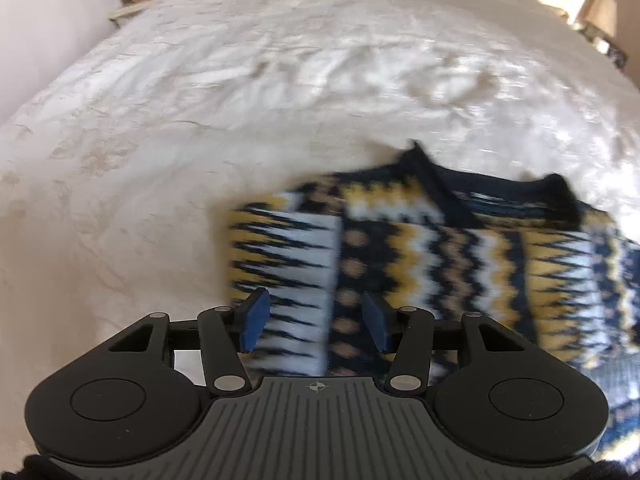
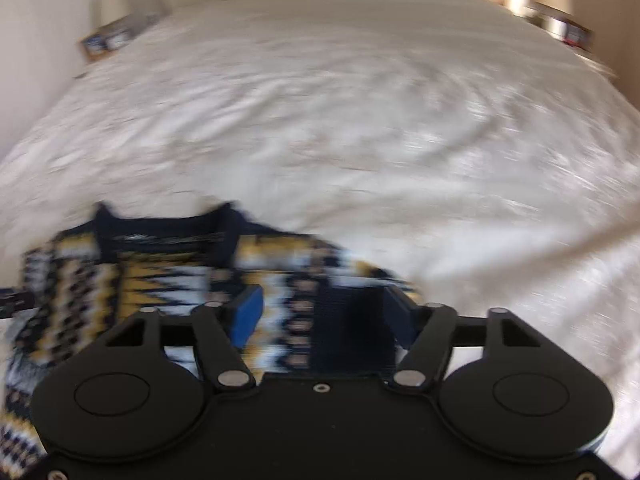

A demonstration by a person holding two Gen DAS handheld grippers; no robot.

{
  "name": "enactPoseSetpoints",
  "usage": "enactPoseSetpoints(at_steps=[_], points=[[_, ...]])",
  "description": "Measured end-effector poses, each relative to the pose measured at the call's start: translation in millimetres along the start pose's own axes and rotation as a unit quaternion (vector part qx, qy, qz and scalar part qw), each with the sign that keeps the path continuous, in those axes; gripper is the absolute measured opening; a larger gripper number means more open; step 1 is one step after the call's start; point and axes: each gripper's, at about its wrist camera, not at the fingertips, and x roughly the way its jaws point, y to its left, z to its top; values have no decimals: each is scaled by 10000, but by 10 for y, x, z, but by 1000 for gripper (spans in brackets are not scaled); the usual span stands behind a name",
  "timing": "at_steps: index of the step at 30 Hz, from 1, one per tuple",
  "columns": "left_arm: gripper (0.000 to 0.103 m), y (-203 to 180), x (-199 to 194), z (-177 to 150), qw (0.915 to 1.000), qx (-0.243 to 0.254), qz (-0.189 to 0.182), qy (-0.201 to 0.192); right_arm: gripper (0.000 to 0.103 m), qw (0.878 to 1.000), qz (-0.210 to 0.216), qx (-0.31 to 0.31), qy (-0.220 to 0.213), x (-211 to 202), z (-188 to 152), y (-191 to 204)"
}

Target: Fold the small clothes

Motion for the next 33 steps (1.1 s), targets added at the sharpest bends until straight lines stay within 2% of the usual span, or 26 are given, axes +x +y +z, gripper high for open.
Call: enactPoseSetpoints(at_steps=[2,4,6,8,11,12,13,14,17,21,24,27,30,33], points=[[50,-126,32,-11,9998,149,-137,65,72,9992,318,-170,157,105,8,165],[50,-199,92,-23,9995,259,-106,125,72,9977,490,-338,334,242,3,330],[52,-218,181,-47,9992,321,-59,231,77,9962,494,-562,455,373,-29,461],[59,-196,285,-89,9987,398,-33,306,80,9952,321,-652,657,511,-78,542],[67,-156,339,-136,9986,481,-82,209,91,9925,140,-479,1118,696,-159,451],[73,-157,345,-145,9987,457,-114,189,94,9926,203,-438,1111,722,-182,433],[76,-161,355,-149,9988,427,-159,181,102,9926,289,-462,1081,735,-204,435],[77,-171,361,-154,9990,386,-131,166,103,9919,366,-538,1095,750,-224,453],[81,-202,361,-147,9996,253,-52,144,103,9905,348,-629,1172,779,-240,484],[82,-275,383,-93,9989,337,118,299,103,9921,411,-245,1163,816,-226,427],[82,-324,399,-66,9982,415,194,378,103,9888,342,-551,1346,849,-182,499],[82,-367,414,-48,9979,396,308,408,103,9845,83,-819,1547,889,-163,631],[82,-423,437,-17,9969,446,434,481,103,9815,-68,-934,1673,900,-166,710],[82,-424,460,40,9962,444,425,622,103,9801,-16,-886,1774,965,-133,698]])
